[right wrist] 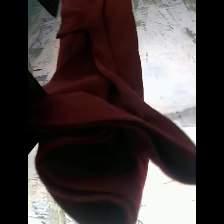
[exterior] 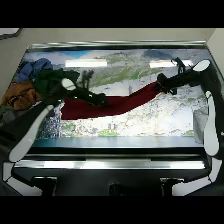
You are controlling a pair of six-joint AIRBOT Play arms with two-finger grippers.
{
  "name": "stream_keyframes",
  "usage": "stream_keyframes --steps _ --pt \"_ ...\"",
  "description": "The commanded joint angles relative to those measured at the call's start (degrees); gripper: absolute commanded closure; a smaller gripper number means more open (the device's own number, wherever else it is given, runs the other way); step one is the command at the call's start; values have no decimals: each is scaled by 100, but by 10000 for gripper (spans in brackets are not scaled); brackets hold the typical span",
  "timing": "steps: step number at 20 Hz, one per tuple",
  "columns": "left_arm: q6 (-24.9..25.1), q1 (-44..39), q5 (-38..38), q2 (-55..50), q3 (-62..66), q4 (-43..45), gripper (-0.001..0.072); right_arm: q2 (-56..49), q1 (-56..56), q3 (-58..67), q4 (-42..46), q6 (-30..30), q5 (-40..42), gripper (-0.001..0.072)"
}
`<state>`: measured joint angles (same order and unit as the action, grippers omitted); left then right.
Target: Fold the shirts.
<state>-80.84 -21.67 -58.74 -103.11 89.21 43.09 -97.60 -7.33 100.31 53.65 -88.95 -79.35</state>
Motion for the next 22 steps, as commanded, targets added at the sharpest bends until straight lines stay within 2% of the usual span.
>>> stream_keyframes --steps 1,5,8,10,13,18,22 --pt "-105 -544 767 -767 7 -1438 673 1051 400 7 584 240 -426 667" --pt "-98 -907 763 -1134 7 -2308 673 2035 855 7 1161 243 -616 667" --pt "544 -1482 787 -1320 7 -3403 673 2243 1147 7 1207 240 -466 666" --pt "761 -1429 826 -1294 7 -3390 676 2184 1259 7 1244 240 -286 666" --pt "566 -640 769 -713 4 -2444 677 1884 1620 7 1191 238 0 666" --pt "17 1602 678 1572 7 -98 677 933 2789 7 1121 44 1154 665" --pt "-22 3388 586 3215 7 131 676 -175 3665 7 702 -264 2273 664"
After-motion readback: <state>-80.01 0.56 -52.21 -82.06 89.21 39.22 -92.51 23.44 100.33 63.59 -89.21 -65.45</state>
